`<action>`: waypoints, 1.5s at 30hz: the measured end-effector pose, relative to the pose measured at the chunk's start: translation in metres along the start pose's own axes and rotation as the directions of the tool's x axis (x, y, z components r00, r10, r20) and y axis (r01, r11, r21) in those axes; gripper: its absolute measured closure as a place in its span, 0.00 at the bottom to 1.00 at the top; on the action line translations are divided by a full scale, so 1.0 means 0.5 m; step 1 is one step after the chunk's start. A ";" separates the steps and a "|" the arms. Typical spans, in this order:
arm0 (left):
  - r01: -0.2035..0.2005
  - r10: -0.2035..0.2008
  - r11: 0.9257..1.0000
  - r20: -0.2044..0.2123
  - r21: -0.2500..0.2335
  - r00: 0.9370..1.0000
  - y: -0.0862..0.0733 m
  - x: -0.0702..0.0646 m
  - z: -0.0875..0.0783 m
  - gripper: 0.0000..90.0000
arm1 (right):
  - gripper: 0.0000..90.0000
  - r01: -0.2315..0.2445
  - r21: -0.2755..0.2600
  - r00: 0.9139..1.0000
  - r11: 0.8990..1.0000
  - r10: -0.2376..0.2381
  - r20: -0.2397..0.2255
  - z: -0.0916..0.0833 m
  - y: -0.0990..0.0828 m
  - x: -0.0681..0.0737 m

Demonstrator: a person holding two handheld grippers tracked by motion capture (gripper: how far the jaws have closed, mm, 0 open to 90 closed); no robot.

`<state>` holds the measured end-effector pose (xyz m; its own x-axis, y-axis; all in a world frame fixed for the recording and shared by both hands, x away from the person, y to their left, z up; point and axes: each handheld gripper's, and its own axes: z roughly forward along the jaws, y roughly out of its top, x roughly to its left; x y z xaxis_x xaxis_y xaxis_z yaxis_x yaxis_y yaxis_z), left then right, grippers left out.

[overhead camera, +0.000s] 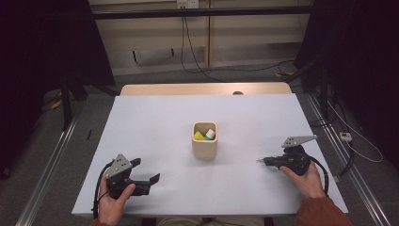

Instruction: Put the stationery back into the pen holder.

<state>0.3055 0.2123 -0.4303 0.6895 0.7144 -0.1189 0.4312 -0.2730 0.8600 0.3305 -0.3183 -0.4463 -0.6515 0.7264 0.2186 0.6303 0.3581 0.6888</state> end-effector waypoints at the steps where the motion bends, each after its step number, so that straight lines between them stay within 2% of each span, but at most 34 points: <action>1: 0.000 0.000 1.000 -0.001 0.000 1.000 0.000 0.000 0.000 0.07 | 1.00 -0.002 0.001 1.000 1.000 0.002 0.001 0.002 0.000 -0.001; 5: 0.001 -0.001 1.000 0.000 0.000 1.000 0.000 0.000 0.000 0.07 | 1.00 -0.001 0.014 1.000 1.000 0.002 -0.005 0.012 0.000 0.001; 9: -0.003 0.003 1.000 0.001 0.001 1.000 0.000 0.000 0.000 0.07 | 1.00 -0.017 0.026 1.000 1.000 0.017 0.025 0.021 -0.003 -0.002; 12: 0.001 -0.001 1.000 0.001 0.001 1.000 -0.001 -0.001 0.000 0.07 | 1.00 -0.035 0.017 0.999 0.999 0.035 0.026 0.023 -0.004 -0.005; 28: 0.000 0.000 1.000 0.002 0.005 1.000 -0.001 -0.002 0.002 0.07 | 1.00 -0.065 -0.031 0.995 0.997 0.067 0.067 0.040 0.005 -0.017; 34: -0.001 0.001 1.000 0.002 0.007 1.000 -0.001 -0.002 0.003 0.07 | 1.00 -0.087 -0.054 0.991 0.995 0.092 0.099 0.047 0.010 -0.023; 38: -0.001 0.001 1.000 0.001 0.009 1.000 -0.001 -0.002 0.003 0.07 | 1.00 -0.102 -0.058 0.988 0.993 0.108 0.112 0.051 0.014 -0.026; 43: -0.005 0.005 1.000 0.003 0.009 1.000 -0.001 -0.002 0.003 0.07 | 1.00 -0.097 -0.070 0.986 0.993 0.106 0.126 0.056 0.019 -0.031; 45: -0.002 0.002 1.000 0.001 0.009 1.000 -0.001 -0.002 0.003 0.07 | 1.00 -0.112 -0.077 0.984 0.991 0.121 0.128 0.057 0.019 -0.034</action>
<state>0.3054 0.2108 -0.4314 0.6909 0.7133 -0.1177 0.4354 -0.2805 0.8554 0.3597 -0.3103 -0.4631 -0.5106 0.8337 0.2102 0.6652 0.2282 0.7109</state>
